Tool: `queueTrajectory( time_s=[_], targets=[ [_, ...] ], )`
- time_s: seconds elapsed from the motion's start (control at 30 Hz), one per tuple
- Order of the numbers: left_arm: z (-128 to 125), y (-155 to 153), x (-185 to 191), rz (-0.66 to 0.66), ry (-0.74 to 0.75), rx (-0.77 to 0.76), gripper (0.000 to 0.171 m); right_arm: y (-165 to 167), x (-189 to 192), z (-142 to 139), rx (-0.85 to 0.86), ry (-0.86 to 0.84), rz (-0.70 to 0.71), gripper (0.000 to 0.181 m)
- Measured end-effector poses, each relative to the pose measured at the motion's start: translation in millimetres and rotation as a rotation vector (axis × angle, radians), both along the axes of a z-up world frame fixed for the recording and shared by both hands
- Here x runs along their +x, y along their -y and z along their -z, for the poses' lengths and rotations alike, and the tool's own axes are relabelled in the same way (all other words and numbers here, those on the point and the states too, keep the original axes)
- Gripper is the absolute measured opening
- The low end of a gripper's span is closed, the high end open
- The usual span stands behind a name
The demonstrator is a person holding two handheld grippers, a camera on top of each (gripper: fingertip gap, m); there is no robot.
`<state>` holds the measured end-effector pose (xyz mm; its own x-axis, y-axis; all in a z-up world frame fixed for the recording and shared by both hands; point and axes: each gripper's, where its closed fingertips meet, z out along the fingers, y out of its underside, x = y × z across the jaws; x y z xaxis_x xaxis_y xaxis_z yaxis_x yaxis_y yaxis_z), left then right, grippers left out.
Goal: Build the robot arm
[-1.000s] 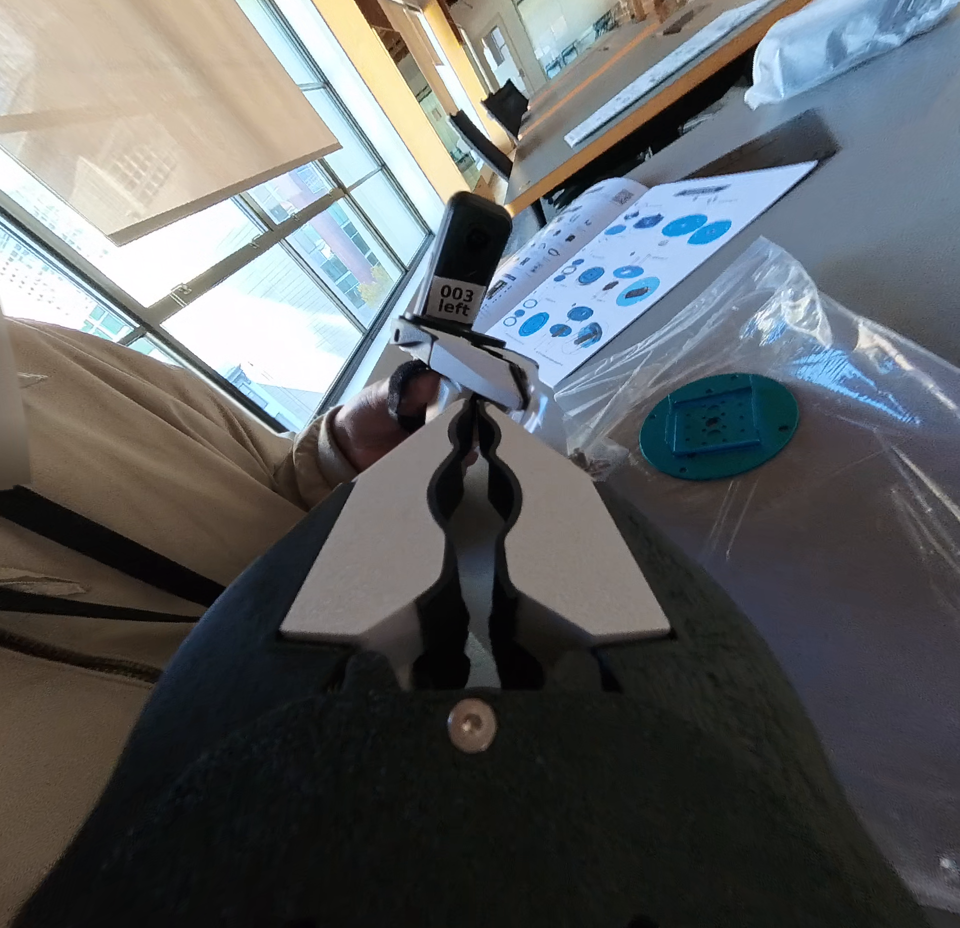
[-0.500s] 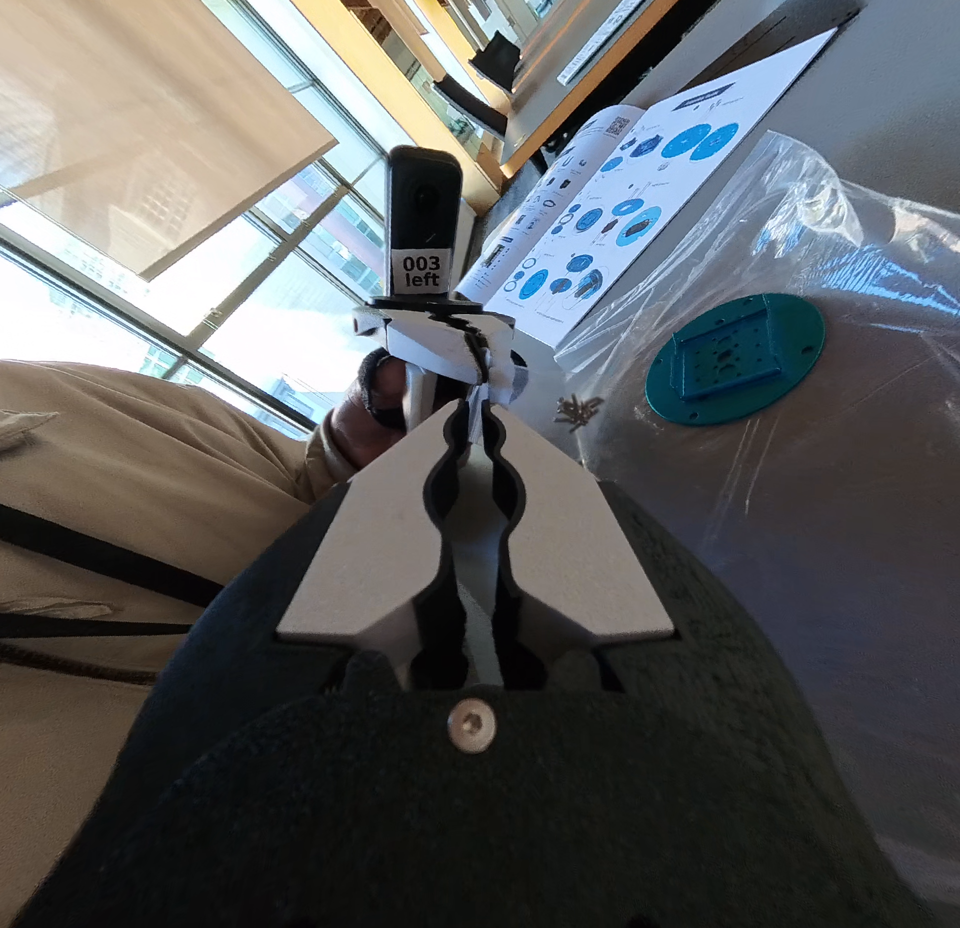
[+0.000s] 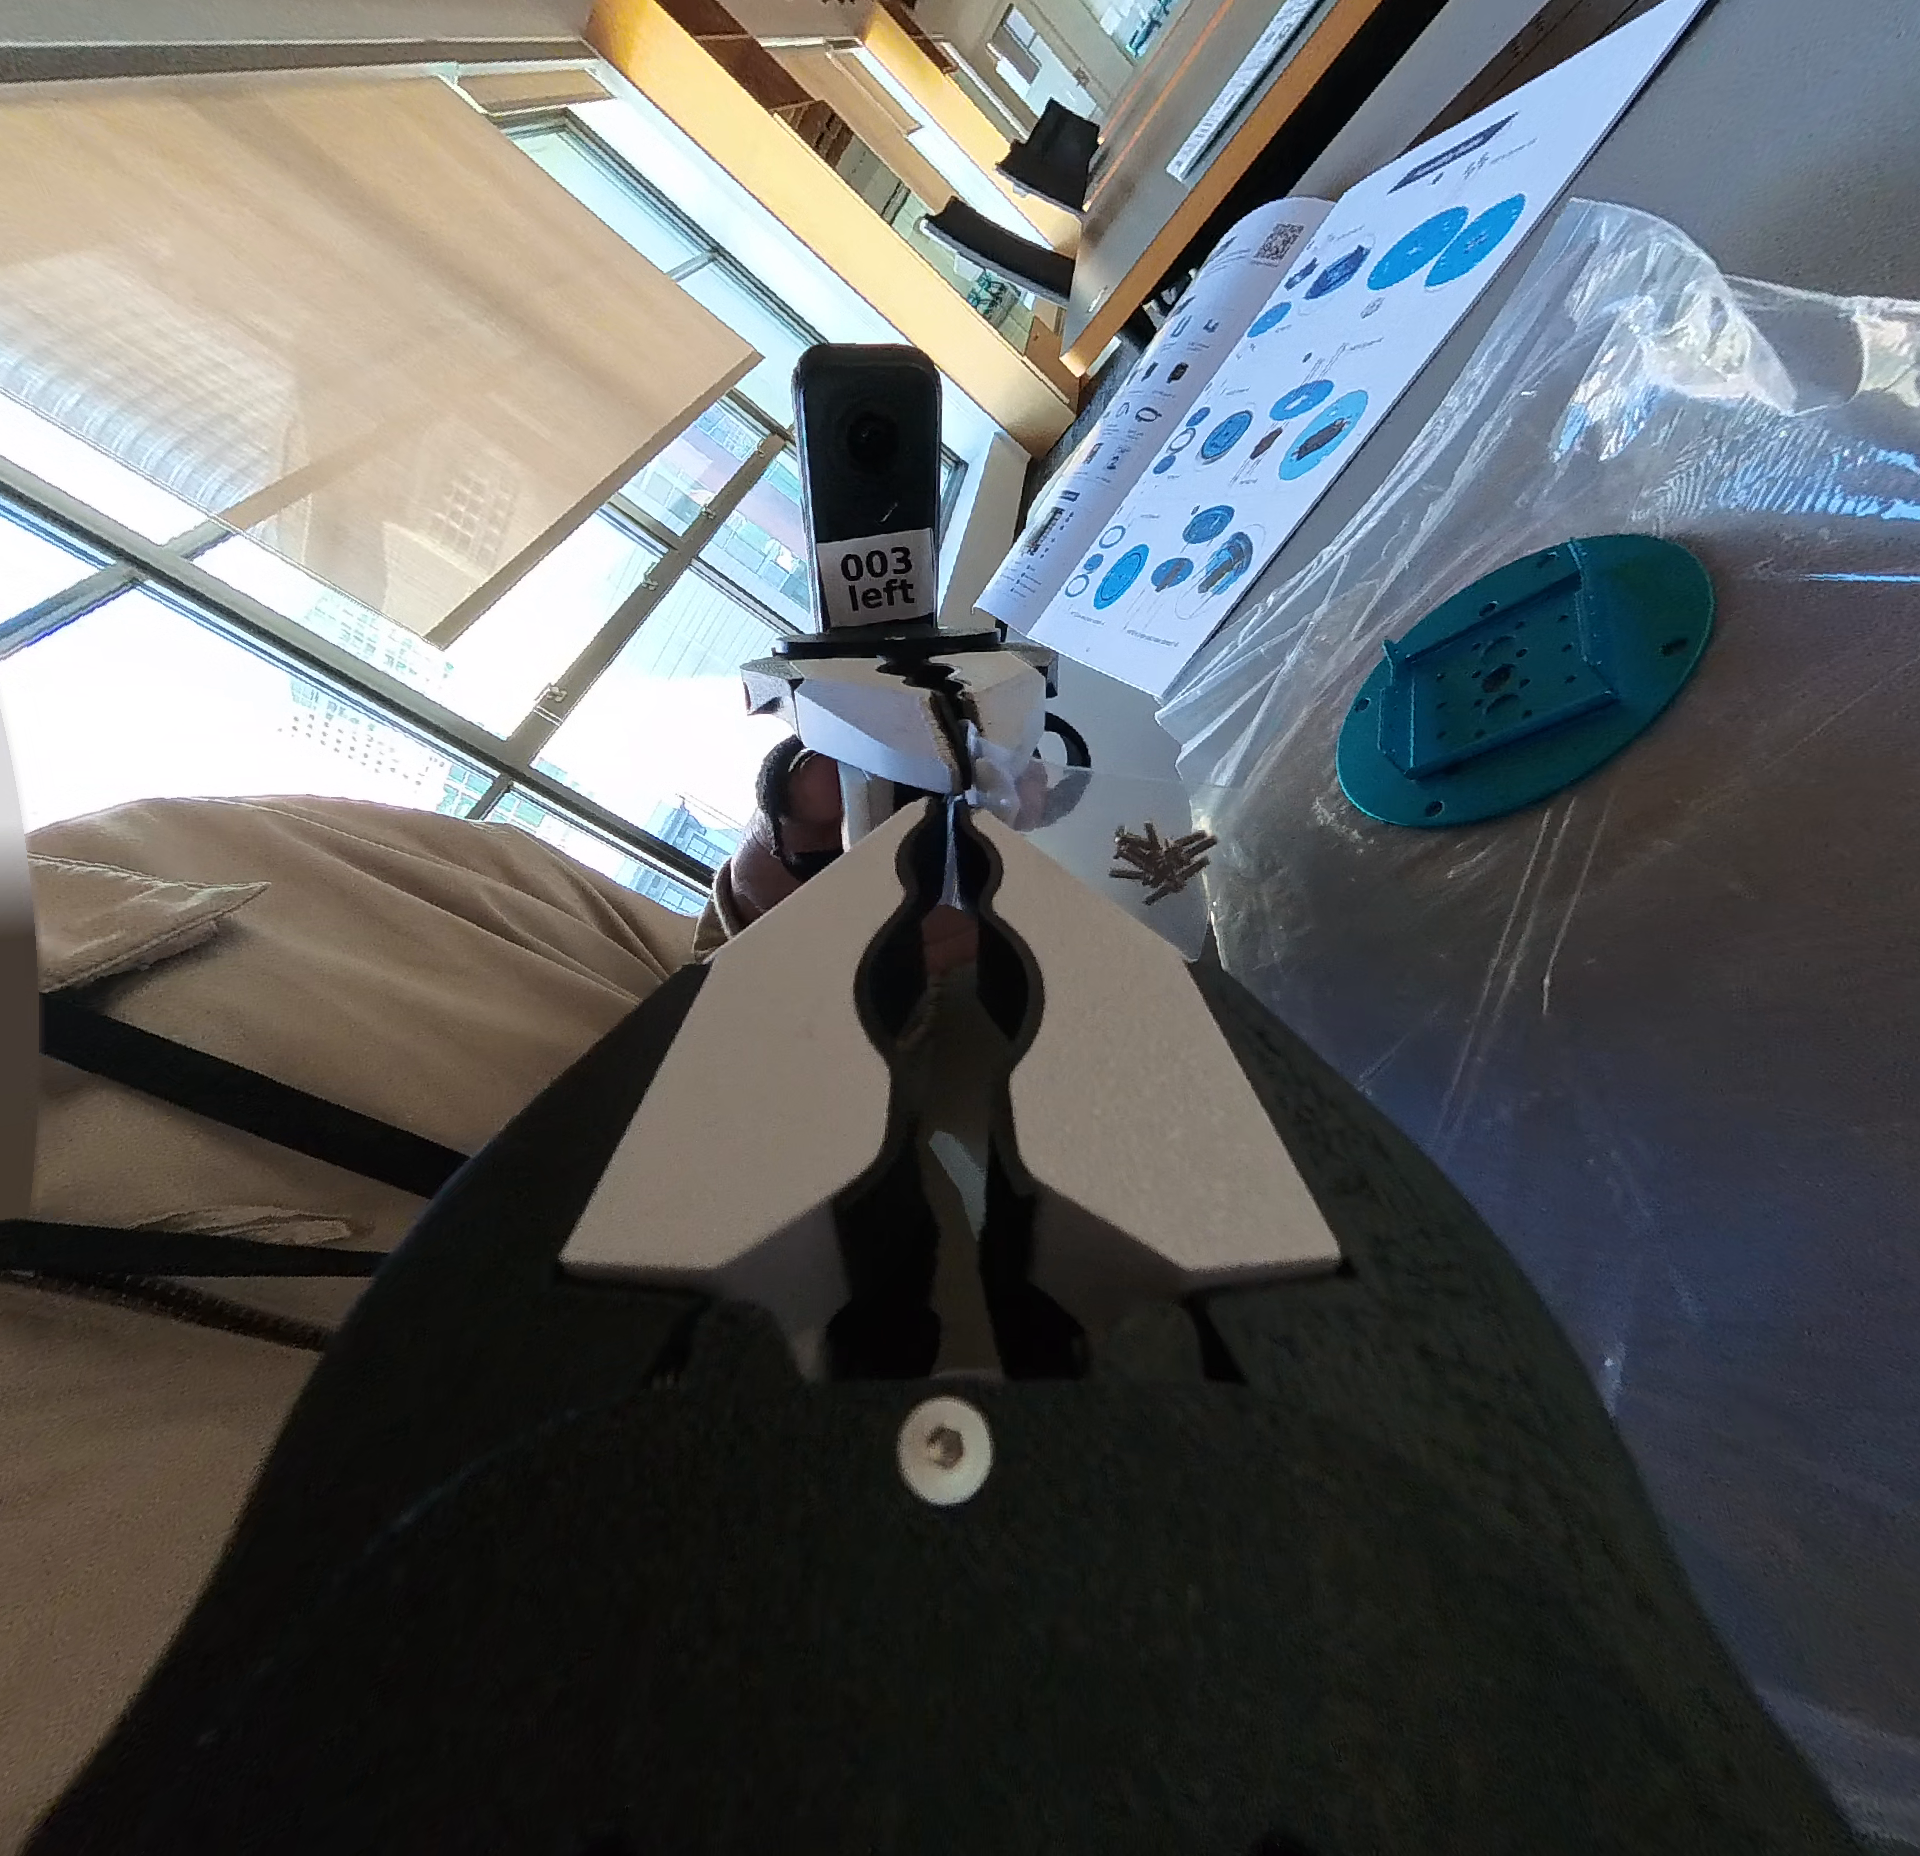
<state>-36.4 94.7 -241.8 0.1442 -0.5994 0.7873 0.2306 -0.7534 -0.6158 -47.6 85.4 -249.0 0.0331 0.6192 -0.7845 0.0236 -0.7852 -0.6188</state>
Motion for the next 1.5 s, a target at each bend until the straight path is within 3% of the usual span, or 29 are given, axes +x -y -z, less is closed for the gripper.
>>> queueTrajectory(
  time_s=[0.37, 0.53, 0.77, 1.07, 1.5],
  targets=[
    [4.2, -2.2, 2.7, -0.021, -0.002, -0.031, 0.001, -1.7, 2.5, 6.0, 0.069, 0.092, 0.029, 0.000],
    [7.0, -7.9, -4.7, -0.066, -0.021, -0.033, 0.022, -7.8, 7.2, 9.4, 0.115, 0.150, 0.076, 0.000],
    [11.7, 5.7, 0.8, -0.037, -0.151, 0.067, 0.017, -11.2, 8.9, 7.1, 0.101, 0.129, 0.098, 0.000],
    [11.7, 13.6, 12.2, 0.007, -0.204, 0.142, 0.011, -4.2, 3.9, 3.5, 0.002, 0.040, 0.042, 0.000],
    [4.4, 9.0, 1.1, 0.032, 0.012, 0.004, 0.000, -4.0, 3.7, 5.1, 0.008, 0.052, 0.043, 0.000]
  ],
)
